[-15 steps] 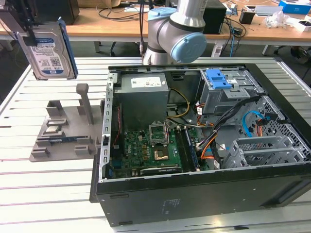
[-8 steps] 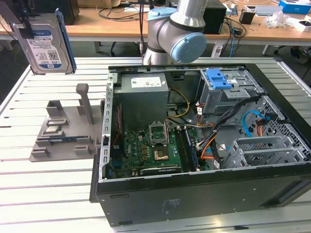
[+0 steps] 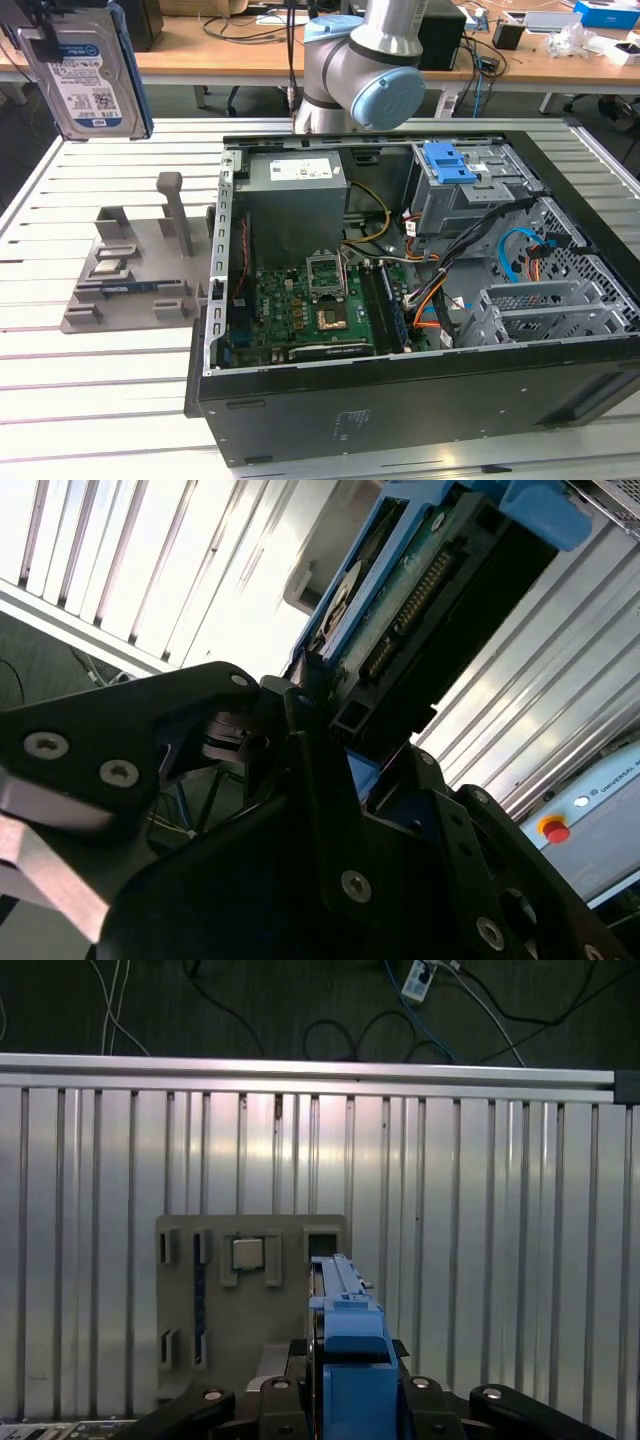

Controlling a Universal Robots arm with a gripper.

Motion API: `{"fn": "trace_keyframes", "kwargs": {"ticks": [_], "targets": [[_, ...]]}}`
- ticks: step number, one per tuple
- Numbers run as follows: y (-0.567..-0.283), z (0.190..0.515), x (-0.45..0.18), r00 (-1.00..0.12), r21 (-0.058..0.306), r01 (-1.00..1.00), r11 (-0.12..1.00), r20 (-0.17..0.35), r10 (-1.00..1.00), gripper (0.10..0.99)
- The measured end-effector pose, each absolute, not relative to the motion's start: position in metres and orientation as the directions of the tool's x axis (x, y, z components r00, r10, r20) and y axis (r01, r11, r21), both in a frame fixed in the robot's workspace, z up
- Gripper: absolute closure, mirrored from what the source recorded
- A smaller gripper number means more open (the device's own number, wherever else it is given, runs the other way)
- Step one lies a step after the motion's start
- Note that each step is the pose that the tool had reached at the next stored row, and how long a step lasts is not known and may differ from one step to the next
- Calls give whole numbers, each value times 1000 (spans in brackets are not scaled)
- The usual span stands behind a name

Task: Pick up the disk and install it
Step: 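Pick up the disk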

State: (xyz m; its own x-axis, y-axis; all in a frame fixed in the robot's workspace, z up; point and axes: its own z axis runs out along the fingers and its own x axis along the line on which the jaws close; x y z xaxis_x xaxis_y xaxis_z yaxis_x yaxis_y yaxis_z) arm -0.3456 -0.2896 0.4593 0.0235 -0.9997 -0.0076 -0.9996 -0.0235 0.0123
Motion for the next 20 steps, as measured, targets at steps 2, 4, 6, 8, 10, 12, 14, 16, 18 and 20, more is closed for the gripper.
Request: {"fn": "trace_keyframes", "kwargs": {"ticks": [2, 4, 6, 8, 10, 12, 14, 16, 18, 20], "targets": [[-290, 463, -346, 23, 12, -1000, -24, -8, -1000, 718], [-290, 468, -346, 23, 12, -1000, -24, -7, -1000, 718], [-290, 474, -346, 24, 12, -1000, -24, -8, -1000, 718], [-290, 478, -346, 24, 12, -1000, -24, -8, -1000, 718], [-290, 483, -346, 23, 12, -1000, -24, -8, -1000, 718], [-290, 487, -346, 23, 12, -1000, -24, -8, -1000, 718], [-290, 494, -346, 24, 12, -1000, -24, -7, -1000, 718], [-290, 499, -346, 23, 12, -1000, -24, -8, -1000, 718], [-289, 505, -346, 23, 12, -1000, -24, -8, -1000, 718], [-289, 510, -346, 23, 12, -1000, -24, -8, -1000, 718]]}}
